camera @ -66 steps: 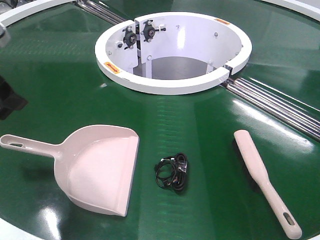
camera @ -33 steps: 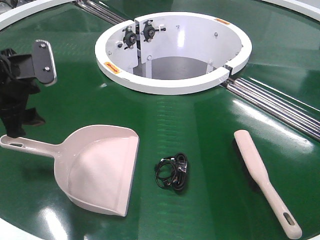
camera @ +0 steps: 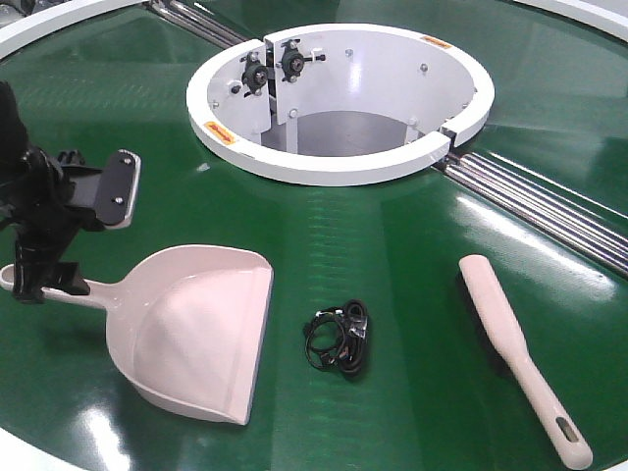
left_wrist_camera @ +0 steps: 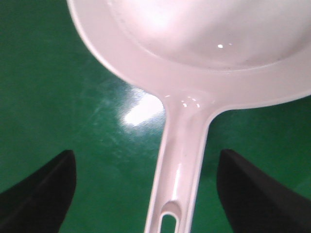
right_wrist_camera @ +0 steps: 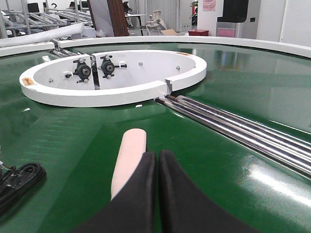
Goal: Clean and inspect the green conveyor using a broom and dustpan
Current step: 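Lower the left gripper onto the pink dustpan handle and grasp it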
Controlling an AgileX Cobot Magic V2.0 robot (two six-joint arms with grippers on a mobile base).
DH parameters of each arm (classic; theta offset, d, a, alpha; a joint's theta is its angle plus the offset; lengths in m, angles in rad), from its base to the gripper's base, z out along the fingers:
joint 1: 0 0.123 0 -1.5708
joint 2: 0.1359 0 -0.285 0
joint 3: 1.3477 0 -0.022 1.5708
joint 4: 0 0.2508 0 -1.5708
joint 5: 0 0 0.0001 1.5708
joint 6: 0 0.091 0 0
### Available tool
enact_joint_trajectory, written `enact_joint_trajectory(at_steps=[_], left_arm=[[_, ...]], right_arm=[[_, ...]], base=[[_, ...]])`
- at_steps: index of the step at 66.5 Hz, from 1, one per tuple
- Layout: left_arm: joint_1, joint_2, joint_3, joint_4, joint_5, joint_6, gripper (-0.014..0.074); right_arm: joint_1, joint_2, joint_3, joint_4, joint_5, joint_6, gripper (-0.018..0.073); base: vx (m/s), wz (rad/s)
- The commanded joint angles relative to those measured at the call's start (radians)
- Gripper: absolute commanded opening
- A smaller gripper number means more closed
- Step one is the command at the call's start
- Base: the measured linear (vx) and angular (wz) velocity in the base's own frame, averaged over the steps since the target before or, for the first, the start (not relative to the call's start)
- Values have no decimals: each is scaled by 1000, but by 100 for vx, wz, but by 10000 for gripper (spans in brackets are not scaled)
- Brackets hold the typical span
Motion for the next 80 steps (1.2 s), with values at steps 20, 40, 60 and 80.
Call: enact_joint_trajectory(at_steps=[20,40,60,80], left_arm=[[-5,78,-28,27,-1,39,565],[-5,146,-28,27,44,38,462],[-5,120,-28,60,55,37,11],[-6,33,-29,-3,62,26,-8]], right_arm=[[-4,-18,22,0,-77,-14,-10],[-4,-18,22,0,-77,-14,-10],[-4,-18,22,0,-77,-14,-10],[-4,-18,22,0,-77,-14,-10]], base=[[0,0],[0,0],[0,0],[0,0]])
